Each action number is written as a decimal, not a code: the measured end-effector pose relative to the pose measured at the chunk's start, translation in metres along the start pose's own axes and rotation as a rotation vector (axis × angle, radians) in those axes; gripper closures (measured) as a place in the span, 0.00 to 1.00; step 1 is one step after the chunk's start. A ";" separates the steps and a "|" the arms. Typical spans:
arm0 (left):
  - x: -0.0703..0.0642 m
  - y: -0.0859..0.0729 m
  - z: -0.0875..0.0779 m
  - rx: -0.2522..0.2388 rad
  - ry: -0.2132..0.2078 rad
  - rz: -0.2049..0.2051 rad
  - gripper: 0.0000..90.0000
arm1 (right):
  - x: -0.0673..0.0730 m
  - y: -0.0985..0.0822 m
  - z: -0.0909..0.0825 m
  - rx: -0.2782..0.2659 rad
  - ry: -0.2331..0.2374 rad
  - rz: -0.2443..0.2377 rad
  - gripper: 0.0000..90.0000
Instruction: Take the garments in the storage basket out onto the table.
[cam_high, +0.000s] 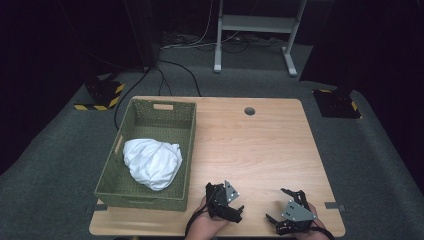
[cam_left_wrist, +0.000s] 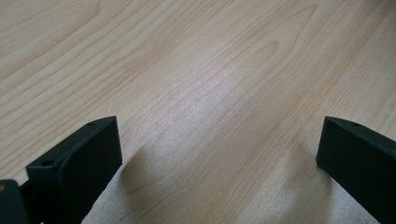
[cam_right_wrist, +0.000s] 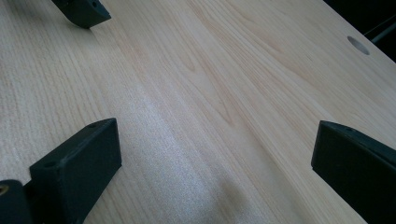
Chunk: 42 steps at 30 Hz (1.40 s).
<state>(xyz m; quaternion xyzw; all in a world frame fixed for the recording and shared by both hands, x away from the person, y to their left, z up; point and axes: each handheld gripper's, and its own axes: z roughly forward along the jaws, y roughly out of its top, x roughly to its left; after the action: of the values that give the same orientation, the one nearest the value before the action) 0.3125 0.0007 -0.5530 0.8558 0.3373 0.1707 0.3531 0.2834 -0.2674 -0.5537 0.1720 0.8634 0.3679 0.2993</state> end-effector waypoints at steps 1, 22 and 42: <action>0.001 0.000 0.000 0.002 -0.005 -0.005 0.00 | 0.001 0.000 0.000 0.000 -0.002 -0.001 0.02; 0.003 0.000 0.001 0.021 -0.019 -0.048 0.00 | 0.000 -0.001 -0.001 0.000 0.005 -0.001 0.02; 0.003 0.015 -0.007 0.023 -0.026 -0.025 0.00 | -0.001 -0.001 -0.001 0.002 0.007 0.001 0.01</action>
<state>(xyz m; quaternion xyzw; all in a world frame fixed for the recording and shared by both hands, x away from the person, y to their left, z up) 0.3173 -0.0016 -0.5369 0.8577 0.3453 0.1513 0.3497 0.2832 -0.2685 -0.5534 0.1713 0.8648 0.3678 0.2958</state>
